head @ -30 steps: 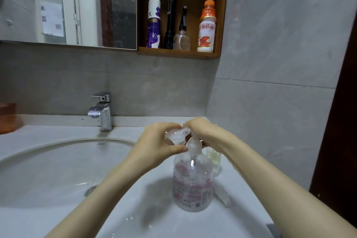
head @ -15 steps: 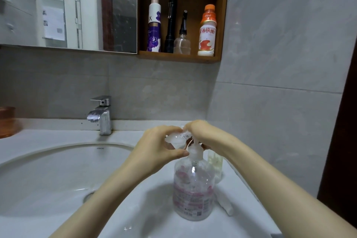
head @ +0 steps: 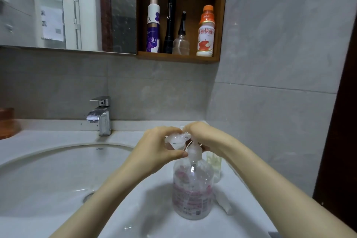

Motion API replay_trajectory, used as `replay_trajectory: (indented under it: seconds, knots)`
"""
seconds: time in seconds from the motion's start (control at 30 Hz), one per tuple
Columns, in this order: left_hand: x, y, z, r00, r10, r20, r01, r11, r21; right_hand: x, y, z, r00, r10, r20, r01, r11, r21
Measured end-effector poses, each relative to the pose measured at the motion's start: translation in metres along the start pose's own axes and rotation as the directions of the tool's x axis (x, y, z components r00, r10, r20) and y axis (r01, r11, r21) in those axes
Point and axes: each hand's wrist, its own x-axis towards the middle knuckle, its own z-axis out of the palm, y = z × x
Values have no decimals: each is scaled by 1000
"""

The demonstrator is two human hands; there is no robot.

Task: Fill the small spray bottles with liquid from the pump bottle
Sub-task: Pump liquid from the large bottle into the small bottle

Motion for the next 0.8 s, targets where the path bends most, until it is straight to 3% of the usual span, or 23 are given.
replay_trajectory:
  seconds: [0.1,0.37,0.43,0.53,0.8]
  knots:
    - [1,4,-3,1000,13,2,-13,1000,5,-2,-3,-2,998,-1,55,3,999,-33]
    - [1,6,-7,999,30,-26,-30,999,12,5,-8,-5,999,-18,27,21,996,-92]
    - [2,5,-6,999,34,-32,-34,999,2,8,-4,-2,999,-33,1,33,999,-31]
    - [1,2,-3,999,29,-38,-31,999,-31,20,10,4,993,-80,-81,95,977,191]
    - [-3,-3,3,1000,-5,-20,4,999,-41,22,18,11,993,-53,-103,76,968,238]
